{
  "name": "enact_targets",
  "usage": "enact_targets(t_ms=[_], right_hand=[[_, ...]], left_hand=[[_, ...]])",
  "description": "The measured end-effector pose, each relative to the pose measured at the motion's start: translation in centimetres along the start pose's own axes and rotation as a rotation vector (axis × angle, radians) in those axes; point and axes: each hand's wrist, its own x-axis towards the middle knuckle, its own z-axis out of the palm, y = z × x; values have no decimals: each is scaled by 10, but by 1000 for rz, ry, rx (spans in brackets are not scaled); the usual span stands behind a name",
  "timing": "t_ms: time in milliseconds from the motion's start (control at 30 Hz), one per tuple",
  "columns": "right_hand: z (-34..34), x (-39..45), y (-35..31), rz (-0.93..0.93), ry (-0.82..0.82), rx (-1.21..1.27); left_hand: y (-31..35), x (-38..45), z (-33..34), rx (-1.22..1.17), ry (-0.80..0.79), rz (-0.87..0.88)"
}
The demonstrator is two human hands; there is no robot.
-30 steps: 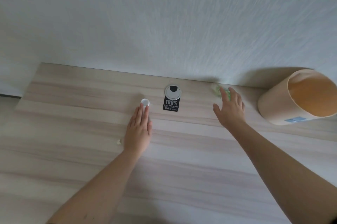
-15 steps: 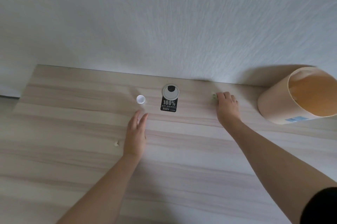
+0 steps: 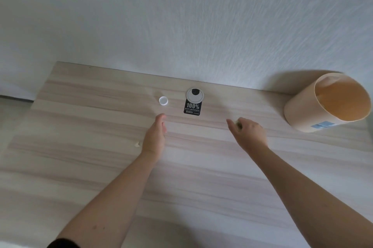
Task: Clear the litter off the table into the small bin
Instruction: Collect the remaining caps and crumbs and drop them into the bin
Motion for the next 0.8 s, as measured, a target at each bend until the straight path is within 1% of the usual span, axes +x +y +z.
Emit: enact_targets(t_ms=[133,233,367,467,567,633,700,800], right_hand=[[0,-17,-8,26,-86,-13],[-3,-24,-25,5,-143,-9],[-5,-32,-50,-62,-170,11],[0,-34,-67,-78,-184,35],[11,-33,-81,-80,-228,49],[20,-34,-89,-69,-240,99],[30,-38,-100,-83,-244,119],[50,-48,-125,-145,-290,121]], left_hand=[[1,-3,-22,-28,69,-43],[-6,-11,-48,39,118,-20],[-23,-13,-79,167,153,-100],[-39,-15,-93,223,43,-117],[-60,-13,-94,265,-128,-69],[-71,-11,-90,261,-204,-19],[-80,-10,-84,240,-237,43],[-88,-10,-77,200,-247,81]])
